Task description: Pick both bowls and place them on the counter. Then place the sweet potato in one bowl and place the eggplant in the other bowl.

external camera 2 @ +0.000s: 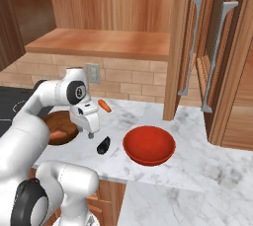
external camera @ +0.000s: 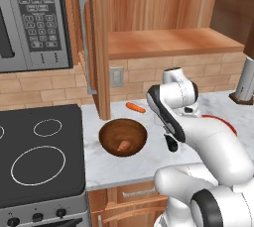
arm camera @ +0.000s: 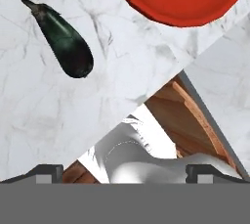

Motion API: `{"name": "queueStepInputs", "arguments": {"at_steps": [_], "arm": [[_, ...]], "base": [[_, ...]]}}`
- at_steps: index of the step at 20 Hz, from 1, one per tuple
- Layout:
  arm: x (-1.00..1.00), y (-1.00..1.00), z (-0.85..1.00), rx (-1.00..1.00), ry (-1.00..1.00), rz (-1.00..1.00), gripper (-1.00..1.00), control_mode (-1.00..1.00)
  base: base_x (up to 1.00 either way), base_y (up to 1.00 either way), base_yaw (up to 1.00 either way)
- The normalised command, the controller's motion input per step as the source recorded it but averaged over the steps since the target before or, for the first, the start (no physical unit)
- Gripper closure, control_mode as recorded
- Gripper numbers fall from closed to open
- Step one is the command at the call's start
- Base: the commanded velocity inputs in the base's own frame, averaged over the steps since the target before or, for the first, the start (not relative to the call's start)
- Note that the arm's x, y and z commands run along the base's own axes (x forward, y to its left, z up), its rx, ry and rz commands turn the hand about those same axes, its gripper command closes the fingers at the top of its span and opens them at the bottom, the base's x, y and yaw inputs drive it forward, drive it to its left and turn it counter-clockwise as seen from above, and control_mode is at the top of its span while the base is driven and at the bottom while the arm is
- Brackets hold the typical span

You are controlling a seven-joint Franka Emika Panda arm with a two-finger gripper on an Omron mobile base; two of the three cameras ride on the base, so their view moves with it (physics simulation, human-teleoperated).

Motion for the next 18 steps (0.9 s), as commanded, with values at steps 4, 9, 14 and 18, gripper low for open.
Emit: {"name": "queueStepInputs", "arguments": {"at_steps": [4,9,14,18], "arm": [[0.02,-0.11,-0.07,0.0,-0.01,0.22,-1.0,-1.0],[0.01,-0.04,-0.28,0.03,-0.02,0.14,-1.0,-1.0],[0.26,-0.01,-0.12,0.05,-0.01,0.11,-1.0,-1.0],[0.27,-0.01,-0.04,0.04,0.0,0.1,-1.0,-1.0]], "base": [[0.0,0.0,0.0],[0.0,0.0,0.0],[0.0,0.0,0.0],[0.0,0.0,0.0]]}}
